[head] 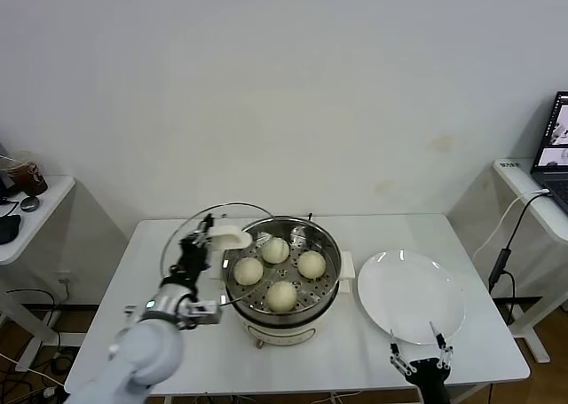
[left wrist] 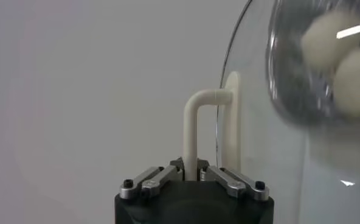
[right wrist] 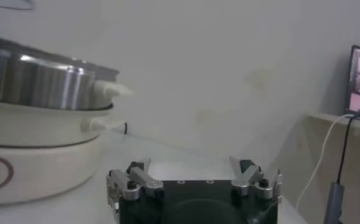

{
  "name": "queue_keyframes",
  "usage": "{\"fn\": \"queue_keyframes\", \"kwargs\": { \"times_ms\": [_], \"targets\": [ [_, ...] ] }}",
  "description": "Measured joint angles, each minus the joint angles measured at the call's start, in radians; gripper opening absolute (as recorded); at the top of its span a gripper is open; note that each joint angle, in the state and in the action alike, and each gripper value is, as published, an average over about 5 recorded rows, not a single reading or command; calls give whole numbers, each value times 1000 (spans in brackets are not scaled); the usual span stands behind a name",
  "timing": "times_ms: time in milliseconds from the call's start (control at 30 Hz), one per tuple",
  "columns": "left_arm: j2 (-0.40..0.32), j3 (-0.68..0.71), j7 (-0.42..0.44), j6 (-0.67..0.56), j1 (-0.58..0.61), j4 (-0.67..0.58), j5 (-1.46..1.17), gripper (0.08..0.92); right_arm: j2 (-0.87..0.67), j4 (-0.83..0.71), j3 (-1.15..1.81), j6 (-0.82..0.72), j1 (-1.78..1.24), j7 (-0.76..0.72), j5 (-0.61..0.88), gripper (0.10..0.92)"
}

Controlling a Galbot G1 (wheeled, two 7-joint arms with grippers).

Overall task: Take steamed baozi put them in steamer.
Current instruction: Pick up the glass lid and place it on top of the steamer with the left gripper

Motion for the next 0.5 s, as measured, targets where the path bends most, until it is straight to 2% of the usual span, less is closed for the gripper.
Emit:
{"fn": "queue_keyframes", "kwargs": {
  "times_ms": [200, 500],
  "targets": [
    [-71, 136, 65, 51, -92, 32, 100, 178, 0, -12, -12, -5, 9, 11, -17, 823],
    [-175, 237, 113, 81, -137, 95, 245, 178, -1, -28, -32, -5, 12, 19, -39, 823]
  ]
}}
